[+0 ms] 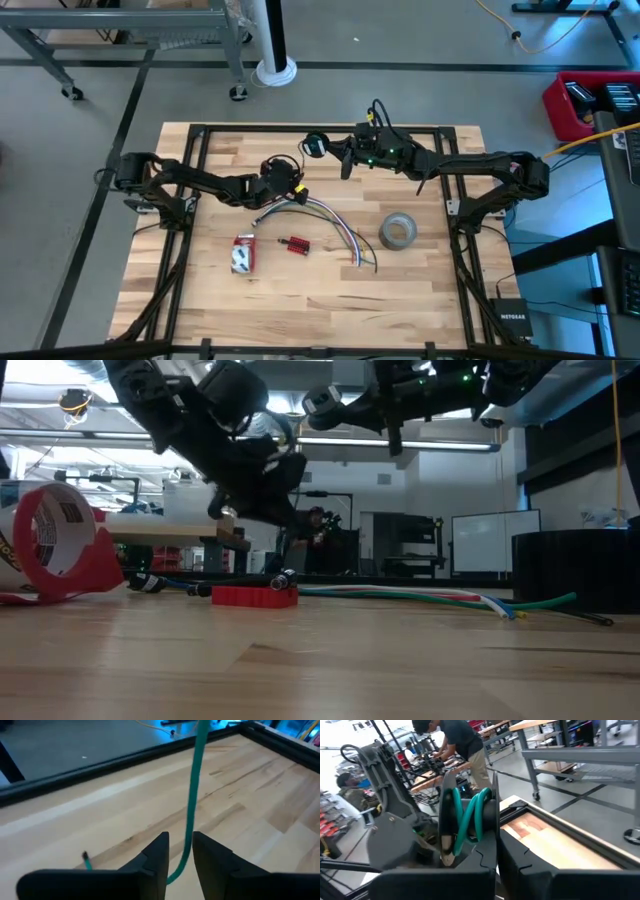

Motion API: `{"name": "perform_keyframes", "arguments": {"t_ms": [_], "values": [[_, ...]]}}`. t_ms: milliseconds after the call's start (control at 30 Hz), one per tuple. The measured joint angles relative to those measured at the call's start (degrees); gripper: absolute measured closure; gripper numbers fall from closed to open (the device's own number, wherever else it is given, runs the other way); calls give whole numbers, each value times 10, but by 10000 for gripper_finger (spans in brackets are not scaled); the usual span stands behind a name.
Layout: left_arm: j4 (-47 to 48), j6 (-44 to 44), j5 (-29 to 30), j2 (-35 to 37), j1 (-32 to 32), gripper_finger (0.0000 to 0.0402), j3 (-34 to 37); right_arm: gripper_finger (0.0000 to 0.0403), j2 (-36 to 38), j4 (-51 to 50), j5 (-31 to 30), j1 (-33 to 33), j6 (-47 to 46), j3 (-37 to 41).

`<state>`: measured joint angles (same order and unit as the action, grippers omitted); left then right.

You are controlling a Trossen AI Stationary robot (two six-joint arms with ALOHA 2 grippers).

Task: Coil cords
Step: Coil the green wire onto the black spool

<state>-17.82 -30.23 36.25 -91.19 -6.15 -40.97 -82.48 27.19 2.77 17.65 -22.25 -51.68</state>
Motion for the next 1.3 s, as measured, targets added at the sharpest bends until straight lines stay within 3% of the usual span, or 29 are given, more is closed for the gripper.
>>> {"name": "perform_keyframes", "arguments": {"t_ms": [267,533,833,1300], "values": [[5,60,1,57,0,326,0,401,11,-9,4,0,0,0],[-73,145,16,65,-10,328,0,400,11,-5,21,0,-7,0],[-83,232,79,65,-13,345,0,400,10,-3,28,0,-15,0],[-90,217,38,65,-2,357,0,400,10,-2,28,0,-14,0]]}}
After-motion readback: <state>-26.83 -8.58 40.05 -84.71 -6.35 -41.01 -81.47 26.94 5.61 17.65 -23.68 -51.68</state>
